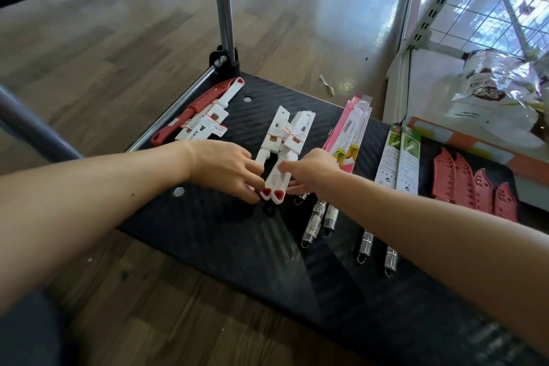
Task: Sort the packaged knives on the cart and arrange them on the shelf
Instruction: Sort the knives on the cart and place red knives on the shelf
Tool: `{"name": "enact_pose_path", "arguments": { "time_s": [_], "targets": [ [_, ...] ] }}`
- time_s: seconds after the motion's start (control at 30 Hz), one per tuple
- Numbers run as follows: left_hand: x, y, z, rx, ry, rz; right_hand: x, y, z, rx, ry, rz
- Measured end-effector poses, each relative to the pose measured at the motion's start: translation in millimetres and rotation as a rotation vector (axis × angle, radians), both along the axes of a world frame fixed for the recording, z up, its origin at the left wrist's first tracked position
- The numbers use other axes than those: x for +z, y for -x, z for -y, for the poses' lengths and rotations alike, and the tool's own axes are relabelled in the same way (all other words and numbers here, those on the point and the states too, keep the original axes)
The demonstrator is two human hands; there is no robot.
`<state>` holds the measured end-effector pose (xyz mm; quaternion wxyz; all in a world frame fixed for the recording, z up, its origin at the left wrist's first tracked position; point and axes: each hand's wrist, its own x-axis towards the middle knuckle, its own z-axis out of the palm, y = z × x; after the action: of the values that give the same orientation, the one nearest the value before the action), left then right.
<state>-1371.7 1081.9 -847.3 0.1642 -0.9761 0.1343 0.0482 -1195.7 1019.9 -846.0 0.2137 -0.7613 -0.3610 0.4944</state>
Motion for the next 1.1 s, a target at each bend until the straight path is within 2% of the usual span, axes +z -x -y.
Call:
{"name": "enact_pose_path", "arguments": {
  "time_s": [0.53,0.63,0.73,0.87,0.97,1.1],
  "targets": [
    [-4,10,-9,0.288,-0.015,0.148,7,-12,-14,0.055,-0.105,0.097],
    [-5,21,-12,0.552,0.008,0.2,10,-7,-22,0.125,-0.146,0.109],
    [-3,29,-16,0.908,0.021,0.242,10,4,-35,0.209,-0.228,0.136],
    [-5,30,-24,1.42,0.183,0.272,1,19,-56,0.322,-0.316,0.214],
    [-7,29,-35,1.572,0.297,0.336,-4,25,-74,0.364,-0.367,0.244],
    [-11,29,-49,1.665,0.337,0.433,-5,32,-103,0.526,-0.471,0.426]
  ]
}}
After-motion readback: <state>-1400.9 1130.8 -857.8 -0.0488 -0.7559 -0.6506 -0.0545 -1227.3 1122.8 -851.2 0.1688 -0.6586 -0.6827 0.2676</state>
